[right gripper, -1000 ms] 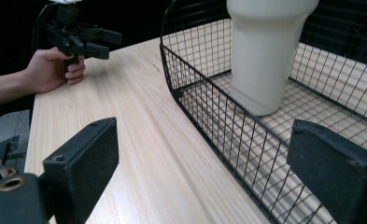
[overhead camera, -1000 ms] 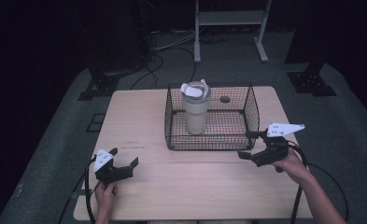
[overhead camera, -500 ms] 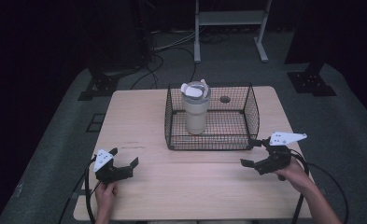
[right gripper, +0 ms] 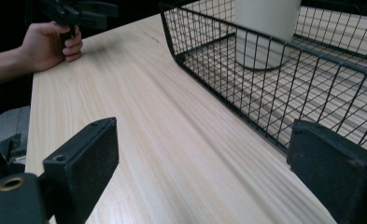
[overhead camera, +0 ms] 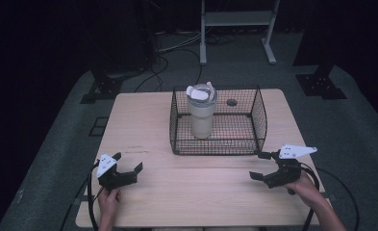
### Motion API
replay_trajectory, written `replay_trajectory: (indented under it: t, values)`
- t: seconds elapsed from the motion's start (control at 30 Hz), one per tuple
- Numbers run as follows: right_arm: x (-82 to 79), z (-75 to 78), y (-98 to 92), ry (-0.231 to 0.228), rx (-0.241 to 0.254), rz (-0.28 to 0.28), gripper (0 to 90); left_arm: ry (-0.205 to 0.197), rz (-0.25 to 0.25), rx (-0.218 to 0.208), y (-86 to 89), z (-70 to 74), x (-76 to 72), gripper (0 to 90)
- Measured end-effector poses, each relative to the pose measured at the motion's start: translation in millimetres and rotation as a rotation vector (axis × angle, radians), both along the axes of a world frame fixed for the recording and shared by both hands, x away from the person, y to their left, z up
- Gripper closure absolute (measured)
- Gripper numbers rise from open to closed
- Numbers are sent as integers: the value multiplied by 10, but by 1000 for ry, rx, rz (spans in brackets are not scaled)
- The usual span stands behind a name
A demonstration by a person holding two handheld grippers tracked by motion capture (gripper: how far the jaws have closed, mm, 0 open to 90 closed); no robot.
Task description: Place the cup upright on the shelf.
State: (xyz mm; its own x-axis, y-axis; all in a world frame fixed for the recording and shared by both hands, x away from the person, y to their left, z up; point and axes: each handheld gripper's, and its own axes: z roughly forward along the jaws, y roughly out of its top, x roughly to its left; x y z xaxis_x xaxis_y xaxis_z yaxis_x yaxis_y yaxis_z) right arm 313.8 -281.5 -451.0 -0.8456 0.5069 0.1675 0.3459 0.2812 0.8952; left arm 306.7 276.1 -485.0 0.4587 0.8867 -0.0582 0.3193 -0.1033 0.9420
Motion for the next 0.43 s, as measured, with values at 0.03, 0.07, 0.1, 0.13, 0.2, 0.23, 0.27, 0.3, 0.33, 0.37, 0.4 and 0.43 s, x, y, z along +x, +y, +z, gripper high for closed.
replay_trajectory:
  t: [0.03, 0.07, 0.1, 0.13, 0.2, 0.23, 0.27, 0.3, 0.33, 0.37, 0.4, 0.43]
  values:
    - [0, 0, 0, 0, 0, 0, 85, 0, 0, 0, 0, 0, 0, 0]
    - [-12, -12, 1, 1, -3, -1, 85, 0, 0, 0, 1, 0, 0, 0]
    - [-25, -23, 1, 0, 0, -2, 85, 1, 1, 1, 3, 0, 1, 0]
    - [-53, -45, 6, -2, -5, -3, 85, 1, 1, 0, 3, 0, 1, 0]
    - [-82, -66, 13, -5, -9, -10, 85, 1, 2, 1, 2, 0, 1, 0]
    - [-82, -66, 13, -5, -9, -10, 85, 1, 2, 1, 2, 0, 1, 0]
    - [-112, -82, 23, -14, -19, -19, 85, 1, 1, 1, 1, 0, 1, 0]
    - [-112, -82, 23, -14, -19, -19, 85, 1, 1, 1, 1, 0, 1, 0]
    - [-137, -96, 30, -20, -18, -28, 85, 1, 1, 0, 1, 0, 2, 0]
    - [-159, -108, 38, -24, -16, -38, 85, 2, 2, 0, 2, 0, 3, 0]
    - [-209, -127, 53, -42, -15, -68, 85, 2, 2, -1, 3, 0, 5, 0]
    - [-209, -127, 53, -42, -15, -68, 85, 3, 3, -3, 4, 0, 7, 0]
